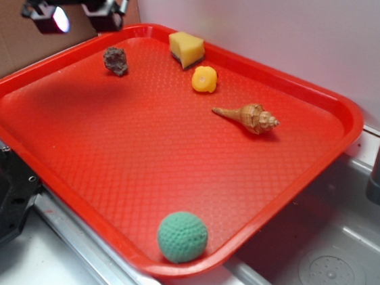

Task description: Grab the rock.

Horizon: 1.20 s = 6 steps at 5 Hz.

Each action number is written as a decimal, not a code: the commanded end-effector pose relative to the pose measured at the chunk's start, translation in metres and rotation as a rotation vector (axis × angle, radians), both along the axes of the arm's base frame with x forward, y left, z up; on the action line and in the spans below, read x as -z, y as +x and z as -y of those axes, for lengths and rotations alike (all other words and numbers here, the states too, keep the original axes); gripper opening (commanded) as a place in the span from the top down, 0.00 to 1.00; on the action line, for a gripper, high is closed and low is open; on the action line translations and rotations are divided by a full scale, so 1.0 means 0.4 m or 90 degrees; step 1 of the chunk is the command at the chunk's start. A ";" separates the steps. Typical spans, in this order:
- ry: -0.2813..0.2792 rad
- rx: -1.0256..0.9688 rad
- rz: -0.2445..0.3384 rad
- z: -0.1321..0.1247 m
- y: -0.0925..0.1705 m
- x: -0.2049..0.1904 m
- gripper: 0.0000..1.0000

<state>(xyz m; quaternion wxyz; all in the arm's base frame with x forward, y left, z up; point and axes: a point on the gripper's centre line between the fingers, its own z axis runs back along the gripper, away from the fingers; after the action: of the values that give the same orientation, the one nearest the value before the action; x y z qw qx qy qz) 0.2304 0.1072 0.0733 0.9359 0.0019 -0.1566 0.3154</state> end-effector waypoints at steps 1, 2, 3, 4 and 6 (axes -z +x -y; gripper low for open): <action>0.037 0.030 0.003 -0.015 0.066 0.055 0.00; 0.058 0.025 -0.007 -0.022 0.089 0.090 0.00; 0.071 0.004 -0.013 -0.038 0.108 0.107 0.00; 0.079 -0.012 -0.018 -0.049 0.124 0.115 0.66; 0.068 0.006 -0.050 -0.041 0.122 0.086 1.00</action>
<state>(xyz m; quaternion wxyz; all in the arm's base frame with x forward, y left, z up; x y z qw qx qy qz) 0.2698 0.1179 0.0186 0.9424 0.0612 -0.1009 0.3130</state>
